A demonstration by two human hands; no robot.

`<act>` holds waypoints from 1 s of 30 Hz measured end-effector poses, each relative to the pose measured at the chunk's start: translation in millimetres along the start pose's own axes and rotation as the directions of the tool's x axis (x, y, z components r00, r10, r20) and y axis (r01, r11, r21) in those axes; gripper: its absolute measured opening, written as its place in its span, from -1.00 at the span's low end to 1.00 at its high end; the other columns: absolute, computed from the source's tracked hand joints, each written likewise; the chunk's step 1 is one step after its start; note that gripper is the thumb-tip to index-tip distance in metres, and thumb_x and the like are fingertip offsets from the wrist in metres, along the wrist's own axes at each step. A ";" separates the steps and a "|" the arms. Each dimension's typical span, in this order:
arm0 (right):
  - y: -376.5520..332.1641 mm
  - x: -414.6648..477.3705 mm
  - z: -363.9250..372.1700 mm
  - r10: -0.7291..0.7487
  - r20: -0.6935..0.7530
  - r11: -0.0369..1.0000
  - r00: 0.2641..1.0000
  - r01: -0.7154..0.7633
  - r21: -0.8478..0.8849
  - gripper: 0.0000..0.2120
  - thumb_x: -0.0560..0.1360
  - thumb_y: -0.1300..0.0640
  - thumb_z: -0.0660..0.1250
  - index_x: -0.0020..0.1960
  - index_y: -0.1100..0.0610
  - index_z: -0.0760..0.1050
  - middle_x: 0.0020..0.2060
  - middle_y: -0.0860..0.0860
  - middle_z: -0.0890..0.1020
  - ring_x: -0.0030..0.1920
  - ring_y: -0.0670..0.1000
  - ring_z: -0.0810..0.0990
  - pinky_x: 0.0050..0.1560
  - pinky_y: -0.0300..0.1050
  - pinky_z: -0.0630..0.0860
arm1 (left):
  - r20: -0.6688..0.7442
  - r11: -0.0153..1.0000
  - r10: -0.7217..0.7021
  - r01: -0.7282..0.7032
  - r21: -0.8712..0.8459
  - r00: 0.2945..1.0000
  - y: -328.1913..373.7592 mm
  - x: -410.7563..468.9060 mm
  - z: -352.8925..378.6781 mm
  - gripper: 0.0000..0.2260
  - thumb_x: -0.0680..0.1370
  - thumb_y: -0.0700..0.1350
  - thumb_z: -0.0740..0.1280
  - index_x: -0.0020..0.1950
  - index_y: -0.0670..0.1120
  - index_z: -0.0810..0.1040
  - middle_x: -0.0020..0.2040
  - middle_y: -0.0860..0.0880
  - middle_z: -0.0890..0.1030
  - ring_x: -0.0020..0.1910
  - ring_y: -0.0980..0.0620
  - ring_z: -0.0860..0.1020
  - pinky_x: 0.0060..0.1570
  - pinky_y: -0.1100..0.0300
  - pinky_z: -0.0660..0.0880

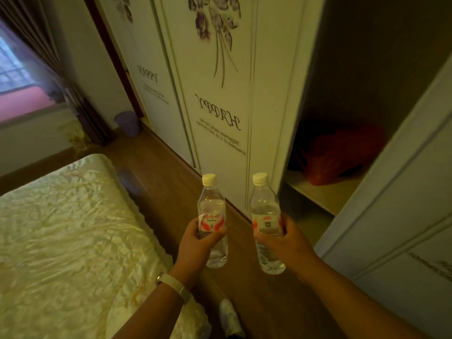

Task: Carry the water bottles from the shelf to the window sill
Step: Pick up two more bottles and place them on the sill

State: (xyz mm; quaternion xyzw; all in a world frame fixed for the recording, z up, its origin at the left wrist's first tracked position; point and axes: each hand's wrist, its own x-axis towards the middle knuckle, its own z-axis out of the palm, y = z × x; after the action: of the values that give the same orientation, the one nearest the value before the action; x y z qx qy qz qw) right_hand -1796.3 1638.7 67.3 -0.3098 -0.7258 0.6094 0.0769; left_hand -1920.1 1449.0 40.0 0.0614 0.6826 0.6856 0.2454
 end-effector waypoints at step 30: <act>-200.0 446.3 207.4 -0.193 0.563 0.975 0.804 0.223 0.016 -0.66 0.38 0.08 0.56 0.07 -0.01 0.50 -0.20 -0.01 0.69 -0.28 -0.05 0.69 -0.32 -0.15 0.61 | -0.587 0.996 0.055 -0.084 -0.022 0.808 132.4 335.3 -155.5 -0.62 0.35 -0.09 0.61 0.11 0.05 0.59 -0.07 0.06 0.74 -0.13 0.07 0.72 -0.27 0.32 0.59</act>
State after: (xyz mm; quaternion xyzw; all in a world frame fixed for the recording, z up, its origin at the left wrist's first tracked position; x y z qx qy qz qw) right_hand -2324.3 1694.6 84.1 -0.0378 -0.7610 0.6425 -0.0812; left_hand -2311.1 1456.0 74.4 -0.1334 0.7058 0.6957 -0.0005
